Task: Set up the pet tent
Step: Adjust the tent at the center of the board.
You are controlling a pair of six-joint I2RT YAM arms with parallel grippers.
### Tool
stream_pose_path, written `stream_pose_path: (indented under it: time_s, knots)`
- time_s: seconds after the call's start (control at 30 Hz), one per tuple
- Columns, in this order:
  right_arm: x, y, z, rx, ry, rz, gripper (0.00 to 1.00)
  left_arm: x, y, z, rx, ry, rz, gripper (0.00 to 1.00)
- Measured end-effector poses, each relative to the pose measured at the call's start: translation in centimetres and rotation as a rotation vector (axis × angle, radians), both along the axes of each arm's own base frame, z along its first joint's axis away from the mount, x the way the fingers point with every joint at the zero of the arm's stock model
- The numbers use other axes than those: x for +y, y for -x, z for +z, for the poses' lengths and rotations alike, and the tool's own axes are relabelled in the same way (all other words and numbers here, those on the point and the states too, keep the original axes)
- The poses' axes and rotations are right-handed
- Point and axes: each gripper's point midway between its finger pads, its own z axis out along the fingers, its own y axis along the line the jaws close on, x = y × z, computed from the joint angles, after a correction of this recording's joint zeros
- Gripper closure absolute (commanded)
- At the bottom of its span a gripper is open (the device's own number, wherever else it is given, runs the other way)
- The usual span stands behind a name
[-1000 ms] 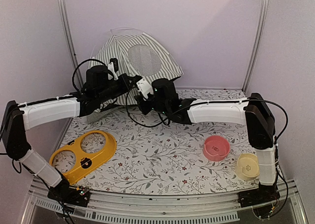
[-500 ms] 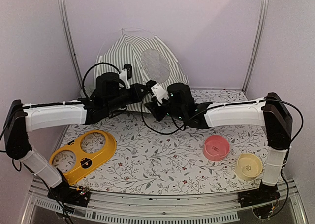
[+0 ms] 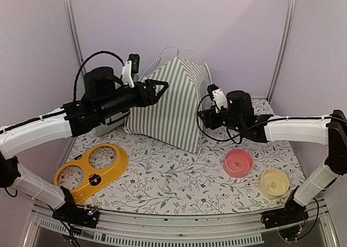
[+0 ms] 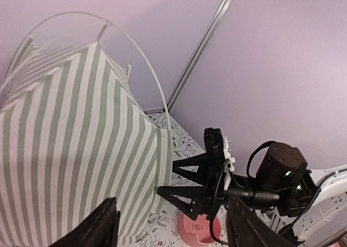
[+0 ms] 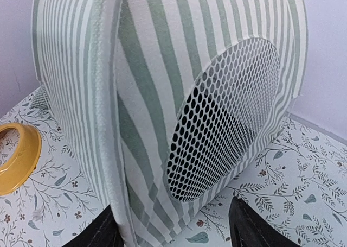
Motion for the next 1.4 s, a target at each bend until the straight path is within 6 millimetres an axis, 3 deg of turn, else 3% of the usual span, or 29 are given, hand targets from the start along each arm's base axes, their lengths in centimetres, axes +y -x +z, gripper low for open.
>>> stream_pose_path:
  time_s: [0.13,0.2,0.27,0.37,0.43,0.5,0.6,0.67,0.73,0.8,0.9,1.07,1.17,1.2,1.3,1.4]
  knots:
    - [-1.3,0.4,1.0,0.016,-0.023,-0.024,0.32,5.3,0.9,5.2,-0.064,0.049,0.122,0.37]
    - [-1.4,1.0,2.1,0.011,-0.041,-0.018,0.32,9.6,0.0,6.7,-0.076,0.061,0.241,0.41]
    - [-1.4,1.9,3.3,0.005,-0.064,-0.008,0.32,14.5,-2.1,6.8,-0.075,0.05,0.382,0.45]
    - [-1.1,2.8,4.3,0.006,-0.096,0.009,0.3,19.6,-5.3,4.0,-0.021,-0.004,0.541,0.46]
    - [-0.7,3.1,3.8,0.025,-0.099,0.024,0.3,20.9,-7.1,1.2,0.035,-0.054,0.579,0.49]
    - [-0.5,3.0,2.7,0.058,-0.092,0.038,0.3,21.0,-9.1,-2.8,0.118,-0.118,0.582,0.5]
    - [-0.6,2.0,0.2,0.119,-0.068,0.047,0.3,20.1,-11.3,-9.4,0.252,-0.215,0.546,0.53]
    - [-1.3,0.8,-1.1,0.156,-0.05,0.031,0.3,19.3,-11.7,-12.5,0.316,-0.257,0.511,0.54]
    - [-2.6,-0.6,-1.9,0.183,-0.043,0.006,0.3,18.1,-11.6,-14.2,0.353,-0.281,0.472,0.54]
    - [-4.6,-2.2,-1.9,0.192,-0.05,-0.035,0.3,15.7,-10.6,-15.1,0.364,-0.302,0.412,0.54]
    - [-8.7,-5.8,-0.9,0.188,-0.07,-0.131,0.3,9.4,-7.7,-15.5,0.353,-0.306,0.262,0.54]
    - [-16.2,-12.5,1.2,0.154,-0.106,-0.308,0.31,-3.6,-0.7,-16.5,0.336,-0.306,-0.051,0.54]
    - [-19.7,-14.7,2.5,0.135,-0.121,-0.382,0.32,-9.7,1.8,-16.1,0.306,-0.294,-0.182,0.52]
    - [-20.4,-15.0,2.9,0.133,-0.123,-0.397,0.32,-10.8,2.2,-15.8,0.296,-0.288,-0.202,0.51]
    - [-19.9,-14.6,4.2,0.122,-0.132,-0.385,0.31,-10.5,1.8,-14.5,0.276,-0.273,-0.178,0.49]
    - [-17.6,-12.6,5.2,0.114,-0.129,-0.335,0.31,-6.5,-0.5,-11.3,0.245,-0.23,-0.059,0.46]
